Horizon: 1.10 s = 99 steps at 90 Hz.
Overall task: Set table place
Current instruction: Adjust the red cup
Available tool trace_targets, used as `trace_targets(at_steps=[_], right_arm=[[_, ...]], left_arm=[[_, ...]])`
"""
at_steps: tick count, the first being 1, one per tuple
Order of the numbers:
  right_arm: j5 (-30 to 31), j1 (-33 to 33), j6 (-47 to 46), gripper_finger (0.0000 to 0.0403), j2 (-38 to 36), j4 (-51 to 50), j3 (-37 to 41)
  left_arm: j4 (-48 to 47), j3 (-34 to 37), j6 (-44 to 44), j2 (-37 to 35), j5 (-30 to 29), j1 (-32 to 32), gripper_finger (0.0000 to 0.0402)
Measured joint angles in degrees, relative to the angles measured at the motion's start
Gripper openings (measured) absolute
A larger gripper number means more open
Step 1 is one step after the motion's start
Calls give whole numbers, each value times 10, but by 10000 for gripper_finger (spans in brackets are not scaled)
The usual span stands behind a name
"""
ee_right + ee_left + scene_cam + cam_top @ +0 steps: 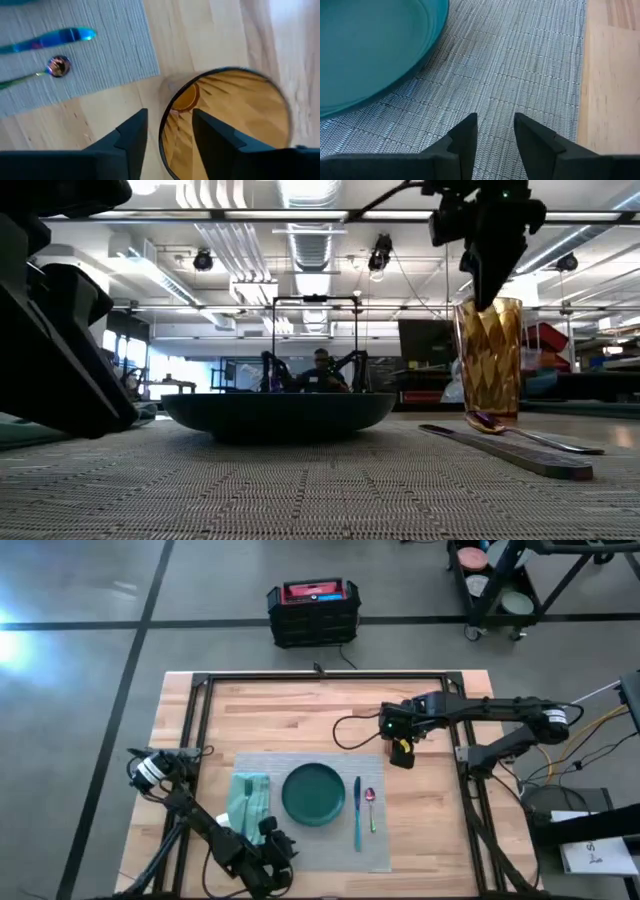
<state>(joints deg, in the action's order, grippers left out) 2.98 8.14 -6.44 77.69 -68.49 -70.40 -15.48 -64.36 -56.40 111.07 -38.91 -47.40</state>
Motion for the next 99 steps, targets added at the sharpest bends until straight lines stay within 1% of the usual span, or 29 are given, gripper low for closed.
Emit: trace_targets(at_steps=[9, 16, 22, 27, 35, 44, 49, 58, 64, 70, 77, 84, 92, 99], right_arm=[[0, 0, -4, 165, 0, -26, -45], [-4, -2, -36, 172, 0, -38, -80], [-28, -14, -75, 175, -5, -32, -97], [-53, -38, -98, 176, -11, -26, -100], [-63, -105, -131, 172, -17, -2, -86], [-45, -207, -180, 167, -15, 56, -45], [-23, -269, -205, 163, -9, 111, -14], [34, -375, -246, 154, 11, 216, 54], [63, -427, -274, 147, 32, 292, 96], [79, -462, -307, 138, 55, 339, 132], [89, -481, -347, 125, 83, 365, 154], [97, -484, -358, 109, 97, 365, 161], [106, -474, -325, 88, 93, 370, 161], [106, -452, -275, 70, 76, 363, 158]], left_arm=[[-8, 0, 4, -10, 33, 3, 114], [-26, 0, 4, -28, 66, 6, 114], [-45, 0, -3, -45, 84, 7, 114], [-61, 0, -15, -58, 90, 7, 114], [-85, 0, -25, -78, 100, 6, 114], [-109, -1, -27, -85, 131, 6, 114], [-120, 0, -25, -85, 147, 6, 114], [-117, 8, -24, -78, 160, 6, 114], [-120, 13, -20, -70, 162, 6, 114], [-116, 15, -14, -67, 161, 7, 114], [-119, 13, -2, -70, 160, 10, 114], [-148, 1, 29, -88, 159, 15, 110], [-198, -11, 62, -136, 126, 24, 93], [-239, -1, 93, -185, 91, 33, 69]])
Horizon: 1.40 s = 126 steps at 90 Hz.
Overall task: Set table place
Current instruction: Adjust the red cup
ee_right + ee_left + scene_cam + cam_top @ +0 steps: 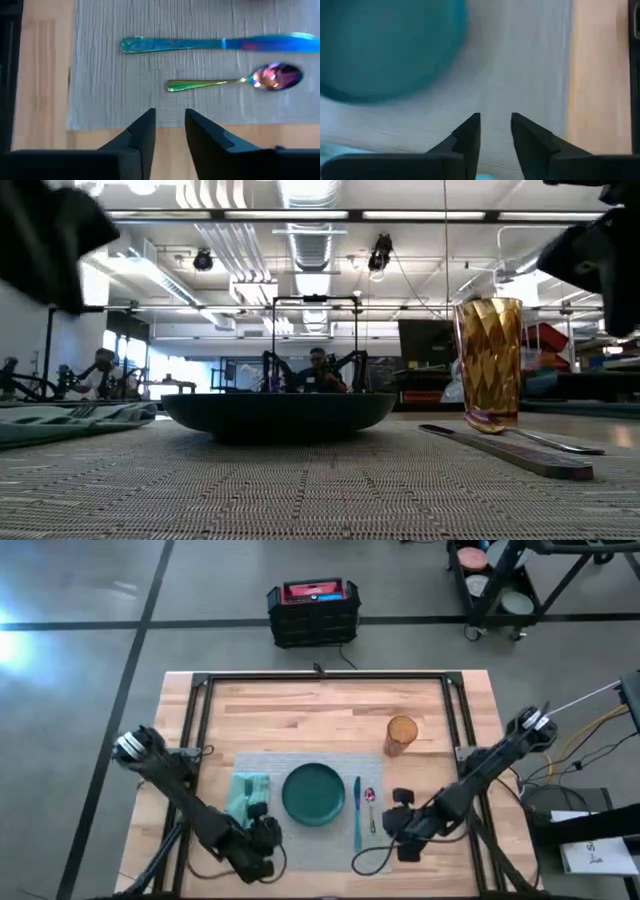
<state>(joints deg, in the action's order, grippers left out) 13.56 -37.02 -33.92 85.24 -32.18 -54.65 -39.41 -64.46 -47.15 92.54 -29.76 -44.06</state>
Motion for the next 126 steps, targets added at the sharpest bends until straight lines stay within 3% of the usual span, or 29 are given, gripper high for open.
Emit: trace_targets(at_steps=[16, 26, 37, 43, 56, 66, 87, 98, 126], right_arm=[[1, 74, 103, 24, -82, -7, 4], [-1, 120, 128, 4, -159, 3, 33], [-5, 144, 140, 4, -253, 47, 91], [-6, 149, 143, 1, -303, 65, 119], [0, 150, 137, 4, -393, 33, 147], [5, 149, 108, 1, -435, 63, 154], [-38, 160, 237, 4, -499, 165, 218], [-70, 200, 275, 1, -543, 244, 278], [-135, 316, 287, 2, -697, 266, 390]], left_arm=[[22, 96, 67, -159, -21, 37, 8], [83, 193, 89, -285, -22, 65, 8], [221, 309, 140, -432, -24, 104, 2], [250, 362, 168, -506, -28, 119, 3], [254, 431, 199, -648, -113, 129, 5], [263, 450, 191, -725, -147, 129, 3], [269, 461, 302, -820, -140, 128, 6], [269, 461, 355, -846, -84, 129, 8], [256, 472, 344, -868, -82, 129, 2]])
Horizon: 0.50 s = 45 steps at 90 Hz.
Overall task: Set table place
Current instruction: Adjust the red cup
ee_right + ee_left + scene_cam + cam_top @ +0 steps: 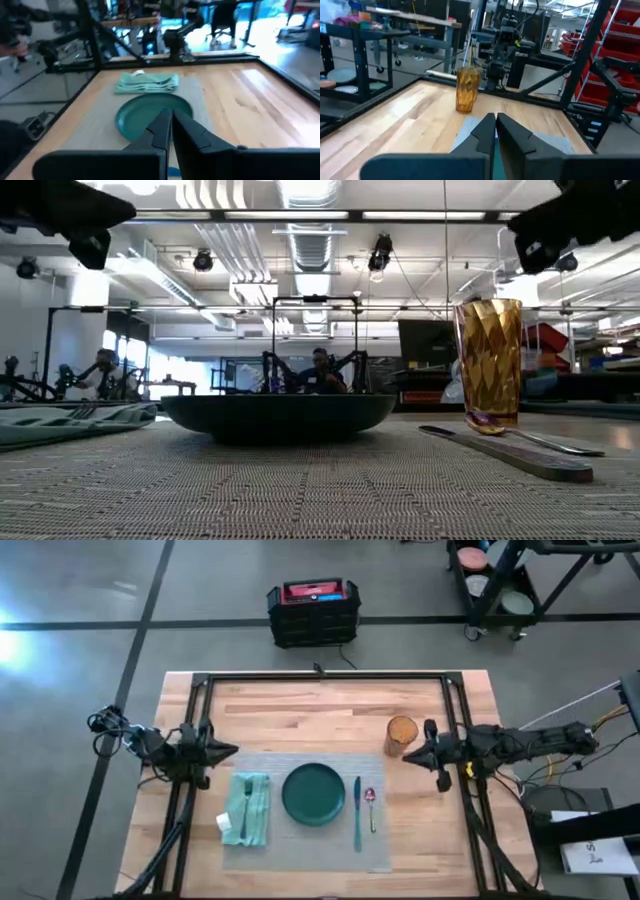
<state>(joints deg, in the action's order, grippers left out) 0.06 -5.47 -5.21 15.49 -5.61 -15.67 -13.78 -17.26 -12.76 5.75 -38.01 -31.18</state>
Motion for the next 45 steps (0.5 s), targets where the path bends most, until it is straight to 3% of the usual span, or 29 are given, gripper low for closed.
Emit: trace_targets(at_steps=[25, 45], right_arm=[[-1, 8, -14, 4, -153, 16, 79], [0, 8, -18, 4, -138, 109, 127]], left_arm=[[3, 41, -34, -30, 2, 0, 8], [42, 73, -17, -57, 40, 1, 4]])
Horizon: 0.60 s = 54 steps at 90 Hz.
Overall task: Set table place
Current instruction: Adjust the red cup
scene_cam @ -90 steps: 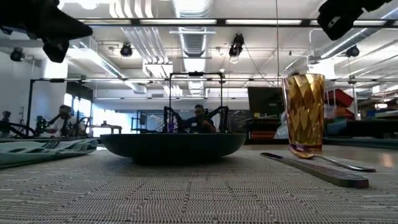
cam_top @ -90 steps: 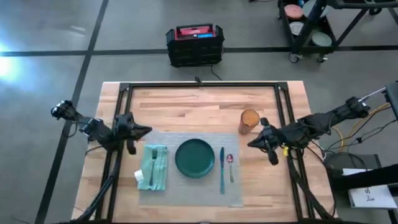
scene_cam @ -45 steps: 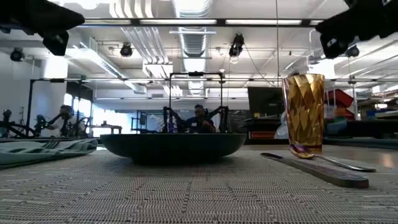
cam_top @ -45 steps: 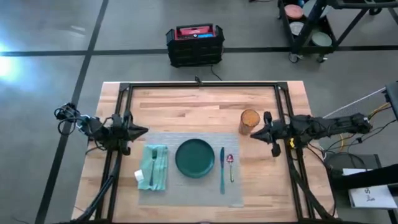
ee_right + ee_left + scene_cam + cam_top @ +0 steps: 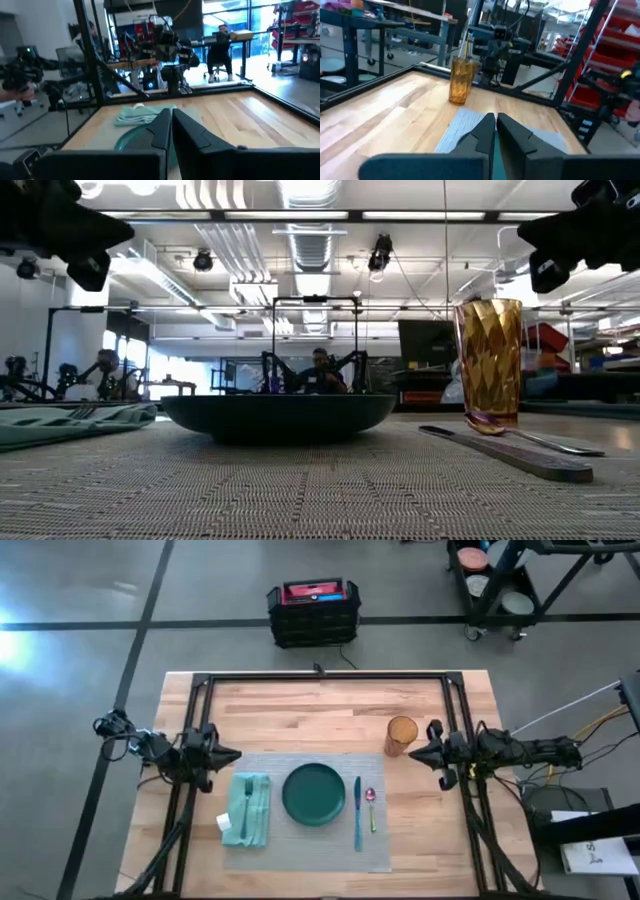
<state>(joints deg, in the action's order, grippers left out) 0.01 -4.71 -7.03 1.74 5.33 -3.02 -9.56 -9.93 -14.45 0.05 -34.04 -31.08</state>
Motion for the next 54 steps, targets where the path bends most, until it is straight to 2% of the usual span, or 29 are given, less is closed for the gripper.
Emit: trace_targets(at_steps=[5, 10, 26, 43, 46, 54], right_arm=[[0, 0, 0, 3, 0, 26, 18], [1, 0, -2, 2, -2, 33, 23], [0, 0, 6, 3, -2, 36, 23], [0, 0, 17, 4, -2, 36, 23], [0, 0, 17, 3, -2, 35, 23], [0, 0, 16, 2, -2, 35, 23]], left_arm=[[33, 14, 8, 2, 49, 1, 2], [65, 33, 15, 3, 74, 3, 2], [98, 65, 26, 0, 77, 32, 6], [109, 84, 29, 3, 89, 137, 8], [111, 84, 31, 0, 112, 160, 7], [110, 88, 31, -1, 230, 220, 4]])
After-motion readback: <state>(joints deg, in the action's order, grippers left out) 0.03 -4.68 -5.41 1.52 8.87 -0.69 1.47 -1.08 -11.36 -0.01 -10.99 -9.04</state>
